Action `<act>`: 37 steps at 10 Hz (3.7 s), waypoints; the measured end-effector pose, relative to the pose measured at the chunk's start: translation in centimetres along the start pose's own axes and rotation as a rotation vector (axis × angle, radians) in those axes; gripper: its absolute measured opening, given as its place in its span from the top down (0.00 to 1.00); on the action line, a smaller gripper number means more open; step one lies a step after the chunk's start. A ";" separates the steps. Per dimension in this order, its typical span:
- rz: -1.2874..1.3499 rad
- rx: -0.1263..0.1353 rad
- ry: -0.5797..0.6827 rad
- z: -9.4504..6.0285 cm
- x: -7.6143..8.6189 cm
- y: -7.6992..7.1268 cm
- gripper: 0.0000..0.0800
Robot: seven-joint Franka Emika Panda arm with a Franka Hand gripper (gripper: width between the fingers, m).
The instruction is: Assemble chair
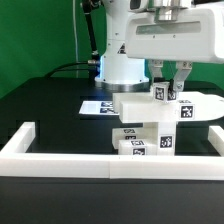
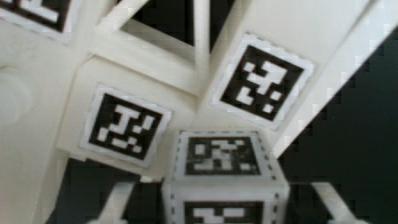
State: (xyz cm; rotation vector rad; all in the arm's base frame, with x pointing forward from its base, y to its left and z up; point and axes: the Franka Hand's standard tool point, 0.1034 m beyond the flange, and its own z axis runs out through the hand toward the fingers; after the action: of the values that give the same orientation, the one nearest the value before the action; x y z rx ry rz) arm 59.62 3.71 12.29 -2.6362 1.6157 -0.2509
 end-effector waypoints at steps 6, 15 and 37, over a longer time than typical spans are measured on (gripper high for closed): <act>-0.258 0.008 0.009 0.0 -0.7 -0.3 0.19; -1.101 0.009 0.051 0.0 -0.1 -0.5 0.19; -0.716 0.018 0.052 -0.2 0.1 -0.4 0.34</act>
Offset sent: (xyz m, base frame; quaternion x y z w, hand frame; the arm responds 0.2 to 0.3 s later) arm 0.0002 0.0037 0.0046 -0.0022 0.0144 -0.0866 0.9961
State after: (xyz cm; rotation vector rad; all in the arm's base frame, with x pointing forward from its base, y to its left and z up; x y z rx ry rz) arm 60.00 3.80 12.59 -3.0964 0.6014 -0.3448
